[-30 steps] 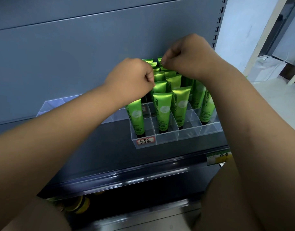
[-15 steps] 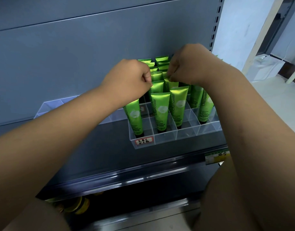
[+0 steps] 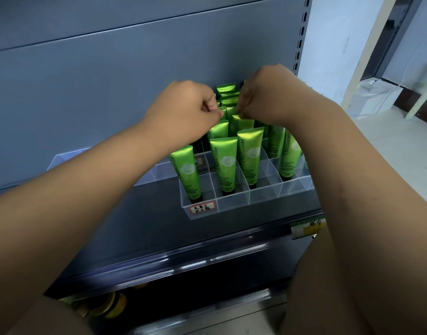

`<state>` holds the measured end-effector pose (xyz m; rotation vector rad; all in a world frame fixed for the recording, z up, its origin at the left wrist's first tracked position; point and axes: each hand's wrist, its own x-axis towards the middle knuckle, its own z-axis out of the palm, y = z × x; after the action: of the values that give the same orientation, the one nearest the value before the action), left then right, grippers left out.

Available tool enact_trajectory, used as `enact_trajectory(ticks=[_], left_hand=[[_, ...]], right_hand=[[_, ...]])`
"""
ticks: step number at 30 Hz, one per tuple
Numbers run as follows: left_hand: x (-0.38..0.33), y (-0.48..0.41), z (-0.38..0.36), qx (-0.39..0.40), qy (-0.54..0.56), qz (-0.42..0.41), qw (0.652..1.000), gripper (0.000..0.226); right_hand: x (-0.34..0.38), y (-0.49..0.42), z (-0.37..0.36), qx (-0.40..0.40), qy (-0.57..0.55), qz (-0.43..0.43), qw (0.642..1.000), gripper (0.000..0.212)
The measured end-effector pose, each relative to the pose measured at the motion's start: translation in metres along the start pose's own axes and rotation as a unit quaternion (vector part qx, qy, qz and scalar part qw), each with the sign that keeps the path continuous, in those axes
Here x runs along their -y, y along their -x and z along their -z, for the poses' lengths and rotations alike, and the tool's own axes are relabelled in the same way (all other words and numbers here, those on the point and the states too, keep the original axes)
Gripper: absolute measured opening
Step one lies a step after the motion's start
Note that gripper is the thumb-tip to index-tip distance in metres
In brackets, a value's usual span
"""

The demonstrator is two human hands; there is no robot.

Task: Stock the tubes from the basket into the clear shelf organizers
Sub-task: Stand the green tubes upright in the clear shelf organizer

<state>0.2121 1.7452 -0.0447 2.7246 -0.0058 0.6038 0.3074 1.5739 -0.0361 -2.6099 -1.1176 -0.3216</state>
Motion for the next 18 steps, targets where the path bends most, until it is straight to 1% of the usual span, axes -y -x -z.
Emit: enact_trajectory(ticks=[6,9,10,12,15,18], left_hand=[[-0.023,-0.001,-0.001,-0.001,0.023,-0.027,0.999,0.017],[-0.034,-0.004,-0.001,0.01,0.005,-0.041,0.999,0.015],[-0.037,-0.004,-0.001,0.014,-0.004,-0.045,0.999,0.014],[-0.04,-0.005,-0.002,0.024,-0.009,-0.052,0.998,0.011],[-0.043,-0.006,-0.004,0.047,-0.008,-0.063,0.997,0.007],[-0.044,-0.006,-0.006,0.078,-0.012,-0.065,0.995,0.005]], right_hand=[[0.001,0.0,0.0,-0.006,0.033,0.032,0.999,0.023],[0.001,0.0,0.001,0.007,0.04,0.03,0.999,0.017],[0.001,0.0,0.001,0.01,0.042,0.025,0.999,0.019],[-0.001,0.001,0.0,0.01,0.047,0.028,0.998,0.027],[-0.004,0.001,0.0,-0.005,0.027,0.027,0.999,0.016],[-0.007,0.0,-0.001,-0.023,0.022,0.028,0.999,0.021]])
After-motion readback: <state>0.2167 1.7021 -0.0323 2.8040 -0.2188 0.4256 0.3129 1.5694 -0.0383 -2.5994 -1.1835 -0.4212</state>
